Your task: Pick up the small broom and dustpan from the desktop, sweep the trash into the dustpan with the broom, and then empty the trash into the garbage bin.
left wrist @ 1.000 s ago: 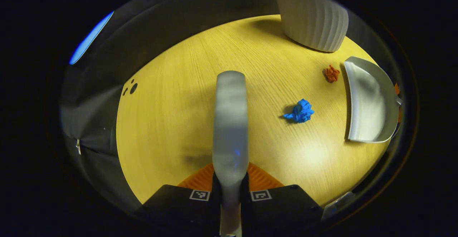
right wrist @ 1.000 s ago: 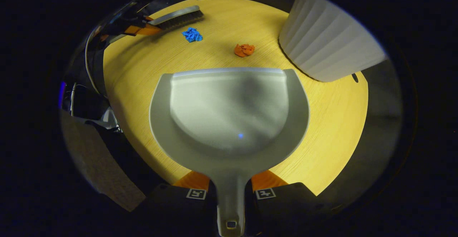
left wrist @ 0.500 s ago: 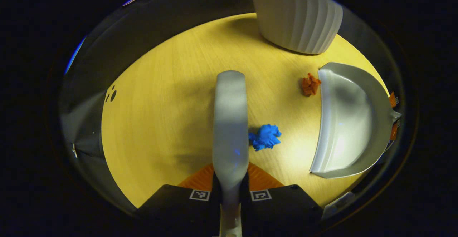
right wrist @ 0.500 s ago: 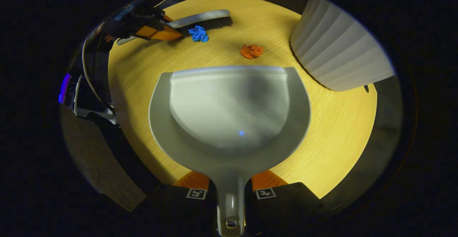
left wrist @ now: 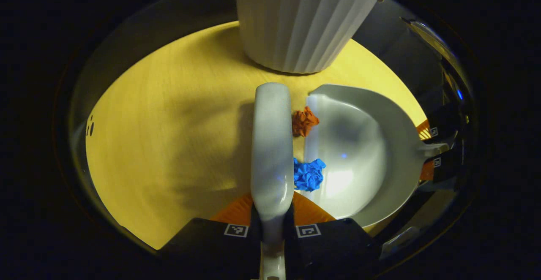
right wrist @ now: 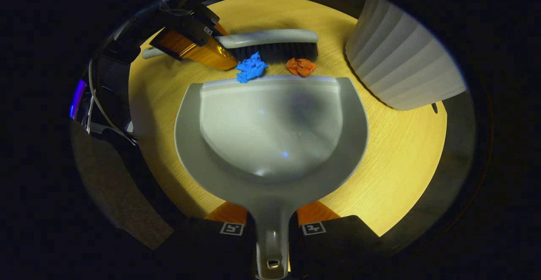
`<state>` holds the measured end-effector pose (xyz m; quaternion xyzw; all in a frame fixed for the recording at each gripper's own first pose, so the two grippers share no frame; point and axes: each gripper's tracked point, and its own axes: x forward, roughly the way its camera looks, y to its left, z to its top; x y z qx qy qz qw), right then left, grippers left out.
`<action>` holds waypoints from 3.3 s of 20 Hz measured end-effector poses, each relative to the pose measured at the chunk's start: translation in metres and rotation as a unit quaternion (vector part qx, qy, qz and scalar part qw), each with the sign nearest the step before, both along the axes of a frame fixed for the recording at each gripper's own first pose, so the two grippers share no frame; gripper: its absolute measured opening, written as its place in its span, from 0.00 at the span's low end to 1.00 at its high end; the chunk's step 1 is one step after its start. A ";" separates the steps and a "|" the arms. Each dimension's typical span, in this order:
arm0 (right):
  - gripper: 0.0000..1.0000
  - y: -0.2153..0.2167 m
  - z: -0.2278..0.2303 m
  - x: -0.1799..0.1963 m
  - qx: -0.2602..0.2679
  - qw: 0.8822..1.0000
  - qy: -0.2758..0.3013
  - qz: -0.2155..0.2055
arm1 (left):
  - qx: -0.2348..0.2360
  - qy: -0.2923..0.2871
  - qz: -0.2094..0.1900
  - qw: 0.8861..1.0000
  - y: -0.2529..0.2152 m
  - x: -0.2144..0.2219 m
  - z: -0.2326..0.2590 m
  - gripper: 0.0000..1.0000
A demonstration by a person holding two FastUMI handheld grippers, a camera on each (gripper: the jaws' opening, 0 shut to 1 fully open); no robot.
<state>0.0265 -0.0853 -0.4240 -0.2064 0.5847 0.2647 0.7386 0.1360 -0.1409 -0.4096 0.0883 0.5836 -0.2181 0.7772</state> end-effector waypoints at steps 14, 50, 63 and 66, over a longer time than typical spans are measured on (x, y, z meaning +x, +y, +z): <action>0.35 0.014 0.002 -0.010 0.023 0.994 -0.058 -0.092 | 0.034 -0.062 0.121 0.990 0.074 -0.011 0.016 0.25; 0.34 -0.004 0.026 -0.018 -0.278 0.939 -0.120 -0.162 | 0.016 -0.047 0.140 0.989 0.176 -0.138 -0.042 0.27; 0.35 -0.005 0.052 0.005 -0.340 0.935 -0.057 -0.079 | 0.009 -0.041 0.155 0.987 0.180 -0.134 -0.043 0.27; 0.35 -0.007 0.053 0.006 -0.344 0.934 -0.054 -0.076 | 0.013 -0.039 0.152 0.987 0.181 -0.131 -0.043 0.26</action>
